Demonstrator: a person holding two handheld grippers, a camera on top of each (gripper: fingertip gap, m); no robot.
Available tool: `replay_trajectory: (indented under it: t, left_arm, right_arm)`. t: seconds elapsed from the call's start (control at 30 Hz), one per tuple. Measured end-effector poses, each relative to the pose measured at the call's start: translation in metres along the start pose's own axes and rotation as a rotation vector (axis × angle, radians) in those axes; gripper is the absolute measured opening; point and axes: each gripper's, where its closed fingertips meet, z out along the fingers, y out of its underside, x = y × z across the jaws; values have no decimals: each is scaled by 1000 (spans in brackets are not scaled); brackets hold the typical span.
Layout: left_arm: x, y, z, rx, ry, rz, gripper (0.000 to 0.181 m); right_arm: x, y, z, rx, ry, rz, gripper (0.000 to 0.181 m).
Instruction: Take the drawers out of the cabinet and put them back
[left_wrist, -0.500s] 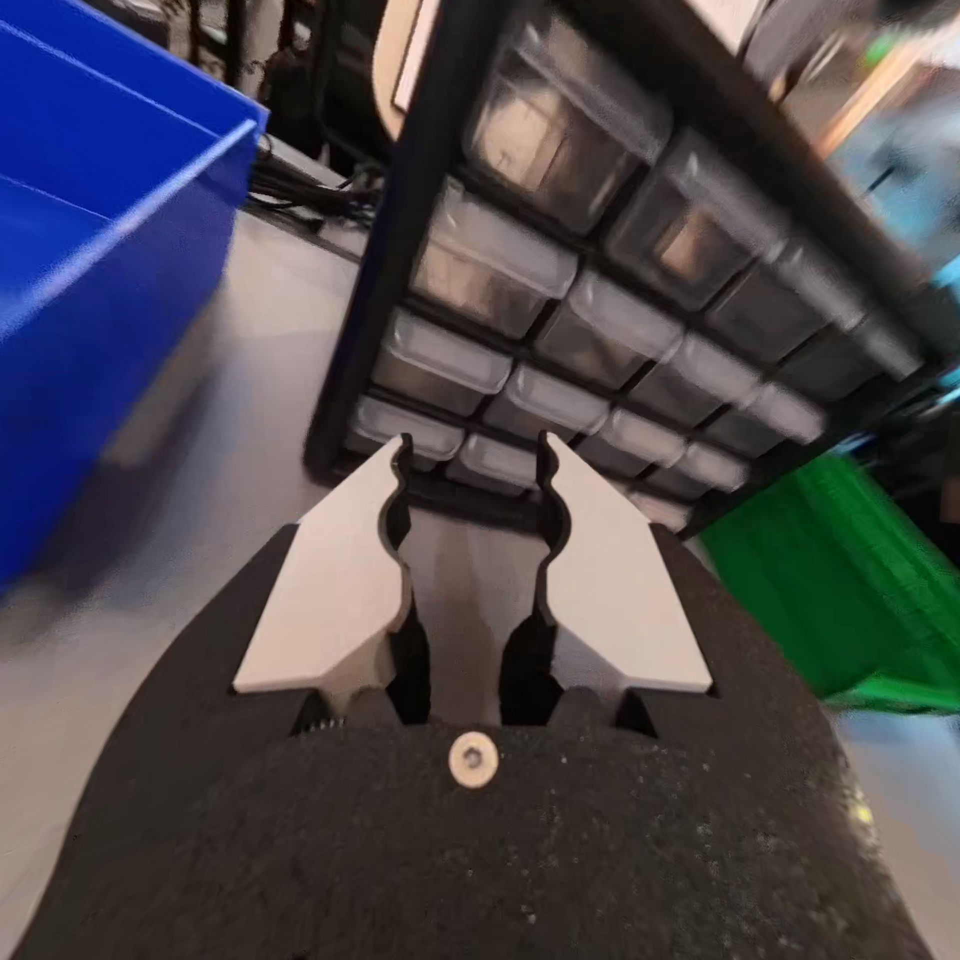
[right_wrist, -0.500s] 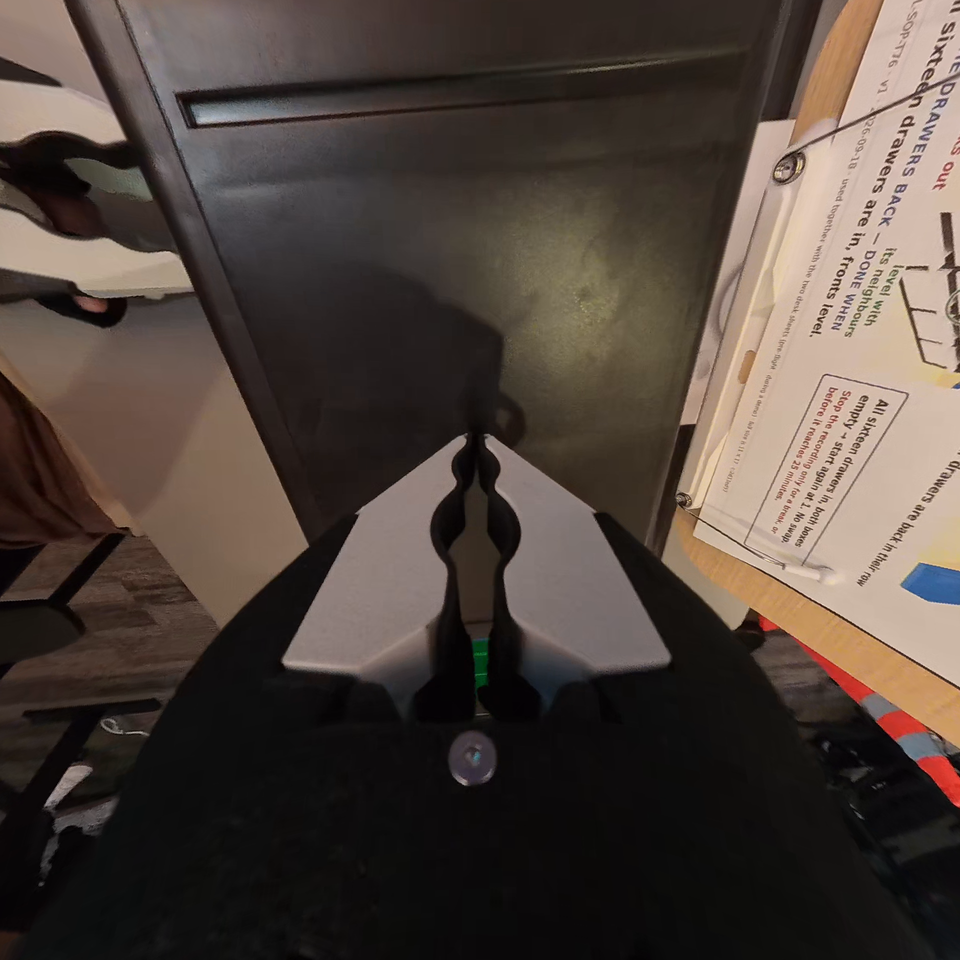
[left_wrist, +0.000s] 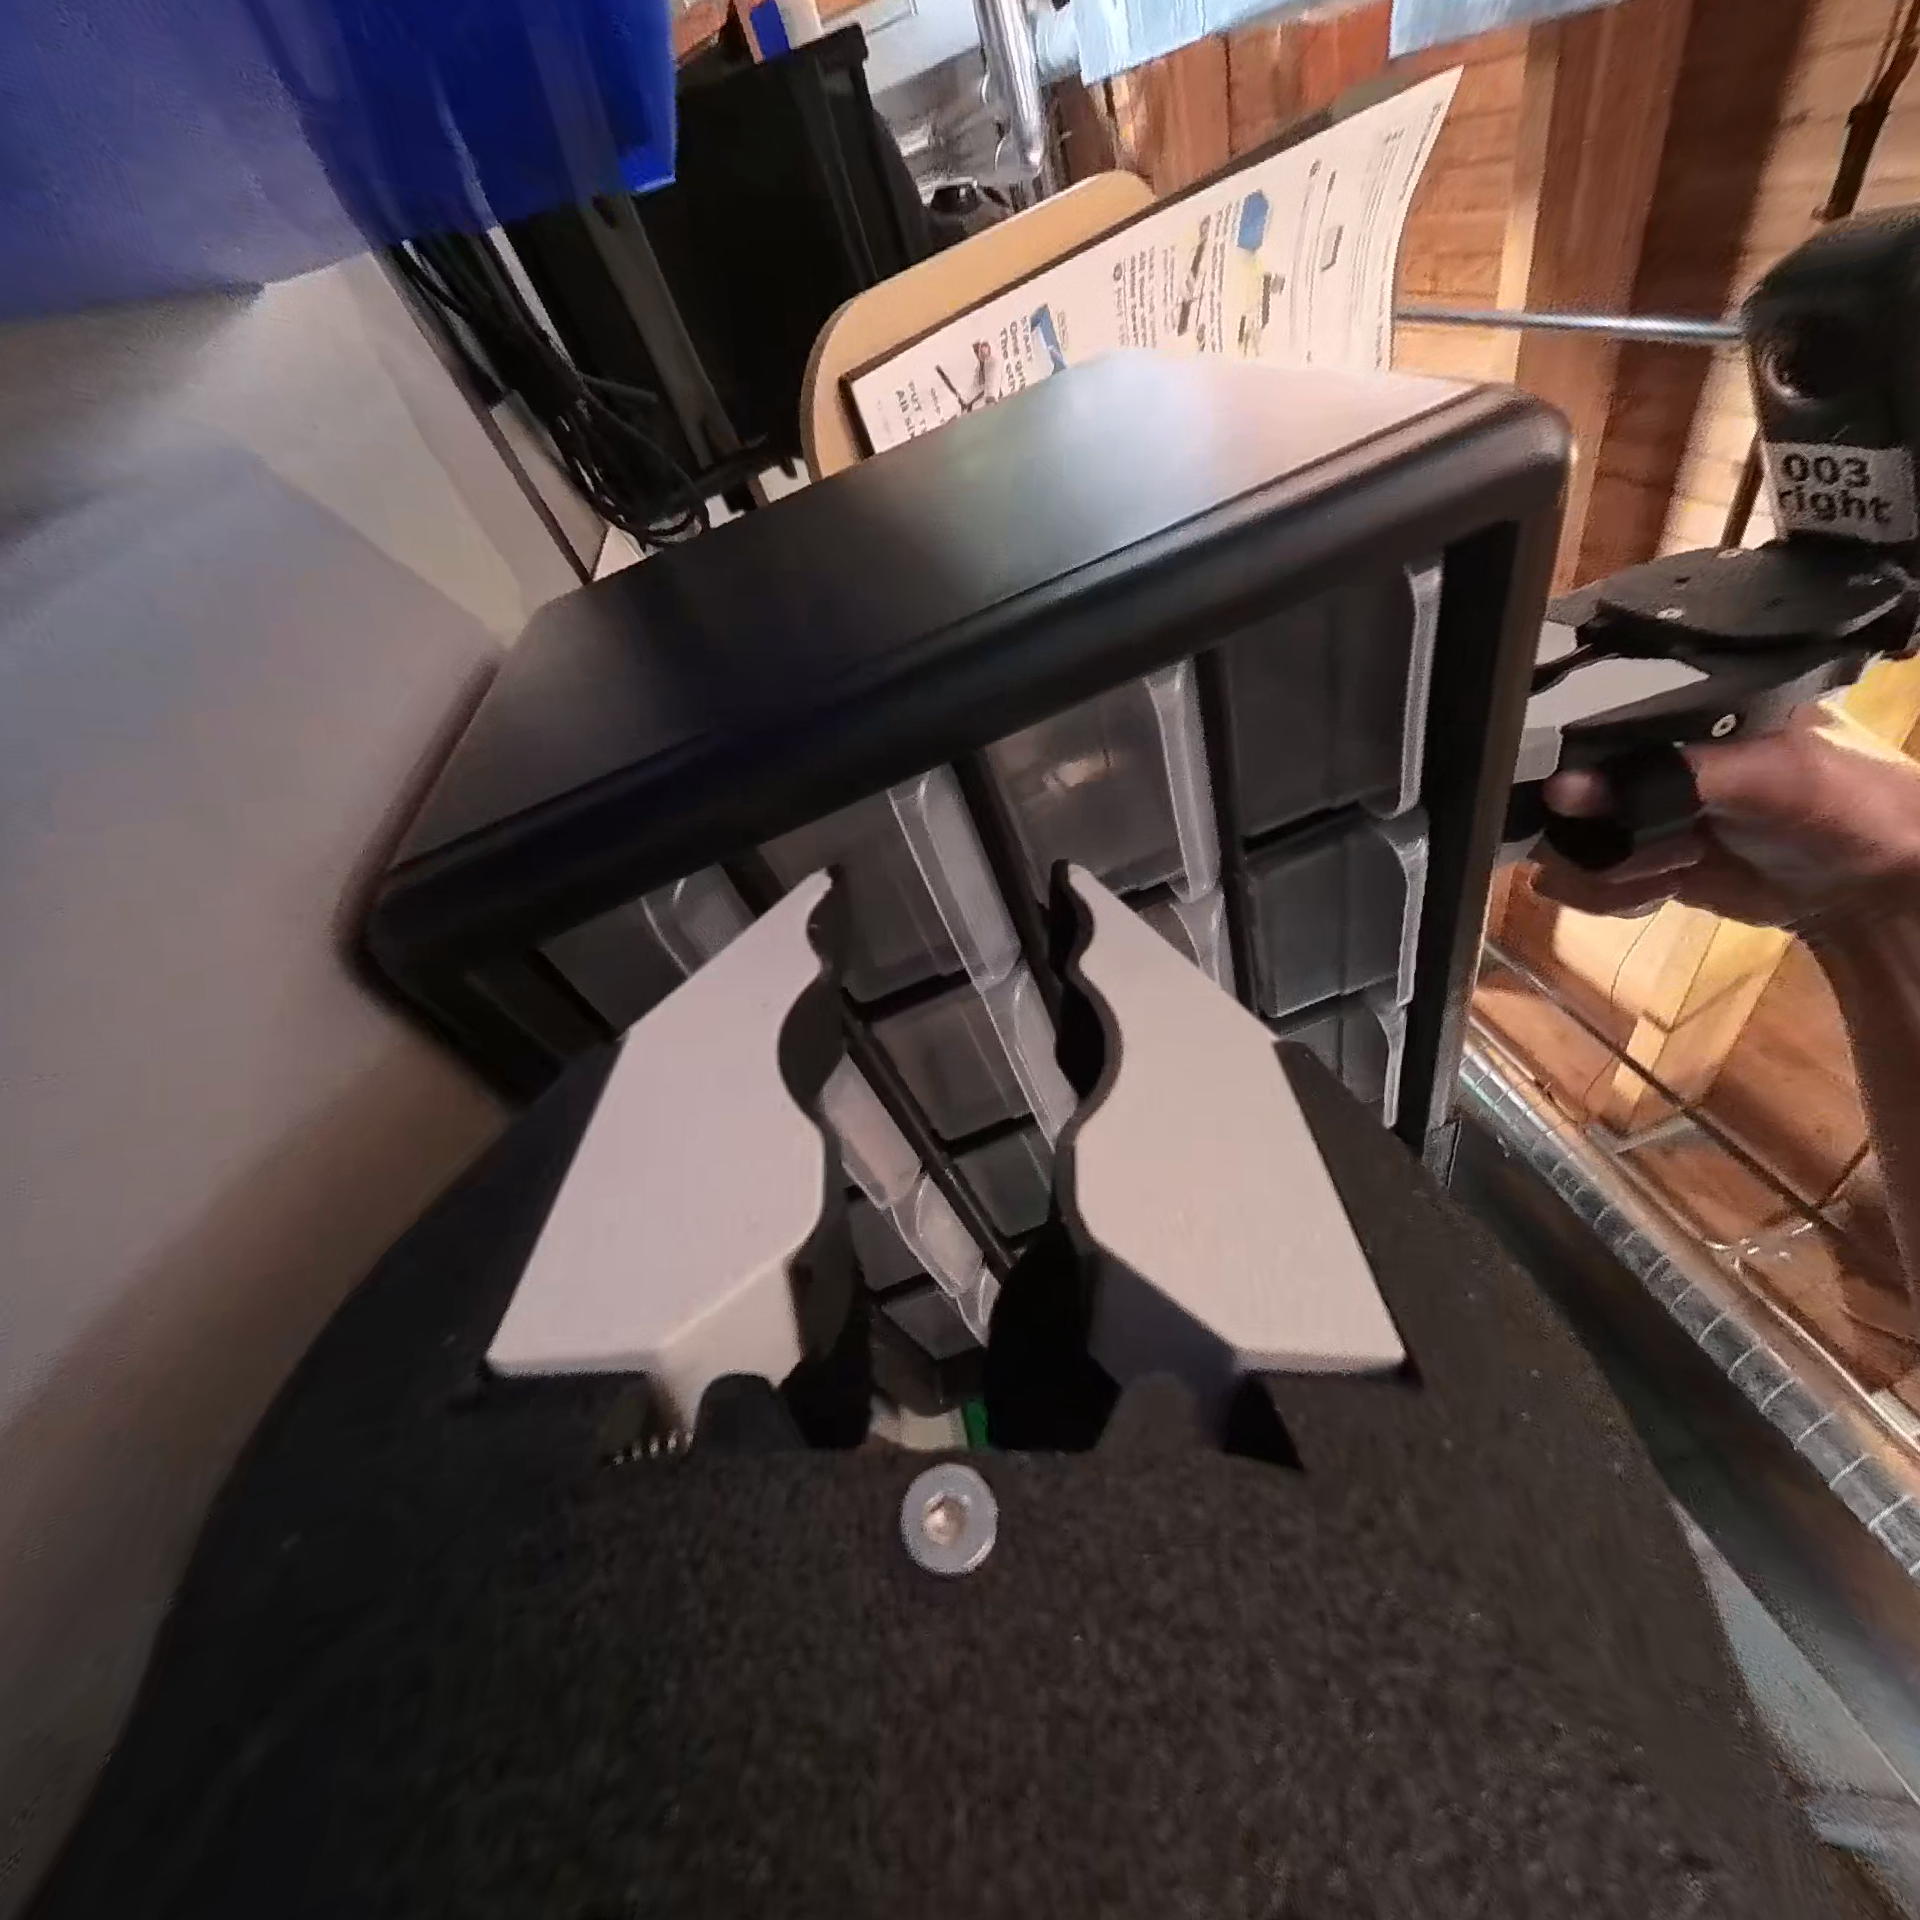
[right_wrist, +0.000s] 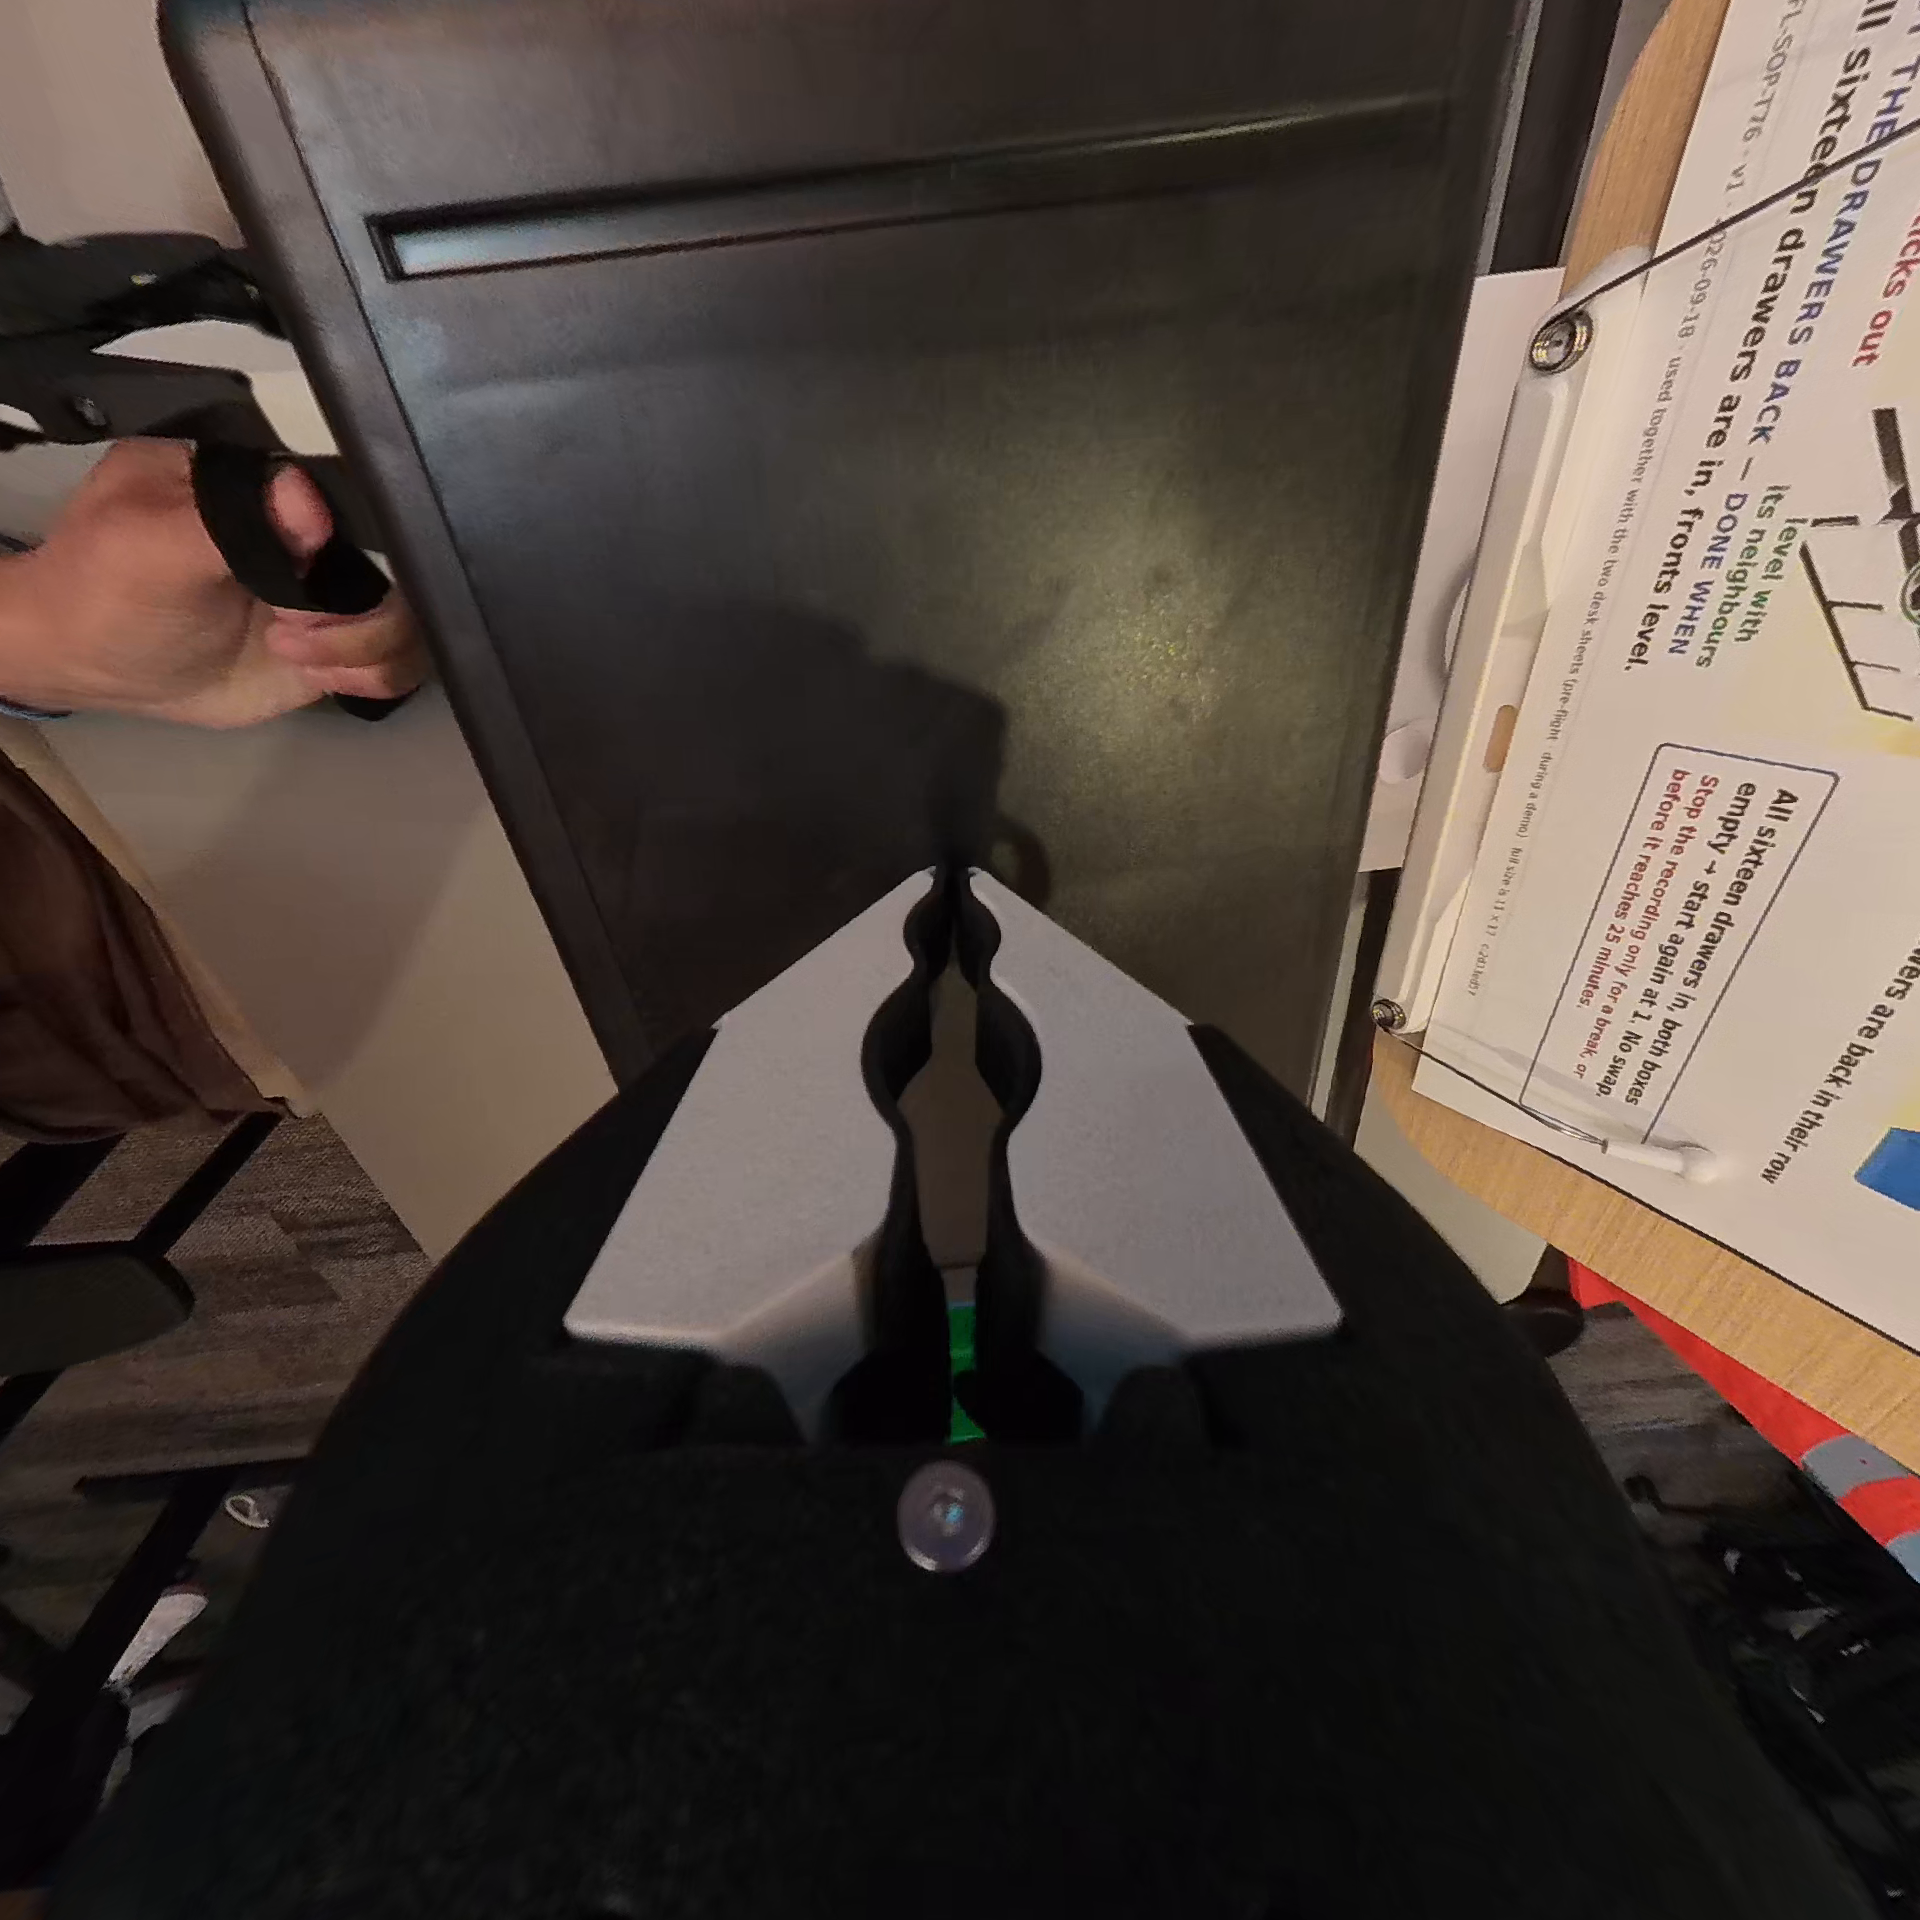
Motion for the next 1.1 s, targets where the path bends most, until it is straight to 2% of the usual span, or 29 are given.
replay_trajectory:
  t: [0.23,0.4,0.57,1.1]
  left_arm:
    - [0,-5,4,75,30,-79,8]
    - [1,-5,5,96,63,-122,7]
    - [3,-3,0,52,57,-140,5]
    - [36,14,-96,-56,178,-118,2]
  right_arm:
    - [0,0,0,-40,24,-15,0]
    - [0,0,0,-58,38,-19,0]
    - [0,0,0,-43,28,-6,0]
    - [0,0,0,-6,29,16,0]
